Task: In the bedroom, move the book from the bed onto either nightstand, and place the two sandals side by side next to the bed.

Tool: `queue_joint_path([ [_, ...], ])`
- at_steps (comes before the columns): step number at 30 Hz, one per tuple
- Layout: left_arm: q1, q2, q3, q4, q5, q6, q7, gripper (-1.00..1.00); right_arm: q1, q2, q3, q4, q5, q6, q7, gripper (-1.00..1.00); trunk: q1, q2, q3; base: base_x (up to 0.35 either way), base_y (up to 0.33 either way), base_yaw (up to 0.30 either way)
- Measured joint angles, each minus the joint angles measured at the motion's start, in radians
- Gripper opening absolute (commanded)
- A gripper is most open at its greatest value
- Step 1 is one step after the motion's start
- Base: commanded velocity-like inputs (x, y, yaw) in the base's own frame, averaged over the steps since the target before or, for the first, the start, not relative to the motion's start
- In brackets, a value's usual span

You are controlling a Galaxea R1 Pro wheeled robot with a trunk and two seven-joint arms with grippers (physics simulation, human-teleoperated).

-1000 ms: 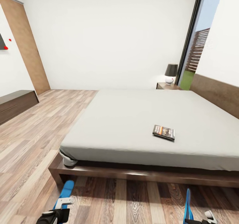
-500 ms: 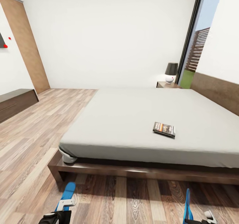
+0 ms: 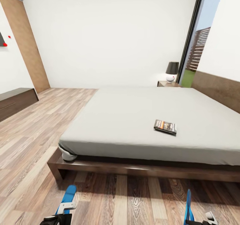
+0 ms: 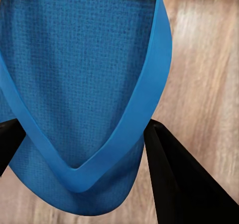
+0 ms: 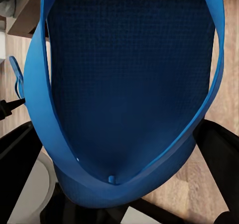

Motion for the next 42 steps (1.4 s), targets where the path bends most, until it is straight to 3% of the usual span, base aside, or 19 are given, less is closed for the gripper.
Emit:
queue_joint_path([
  [24, 0.0, 0.0, 0.0, 0.0, 0.001, -0.001, -0.001, -1.0, 0.0, 0.0, 0.0, 0.0, 0.001, -0.002, -0.006, -1.0, 0.092, -0.168, -0.075, 0.0, 0.0, 0.0],
  [42, 0.001, 0.0, 0.0, 0.001, 0.001, -0.002, -0.001, -1.0, 0.0, 0.002, 0.0, 0.0, 0.001, -0.003, -0.007, -1.0, 0.1, -0.172, -0.145, 0.0, 0.0, 0.0],
])
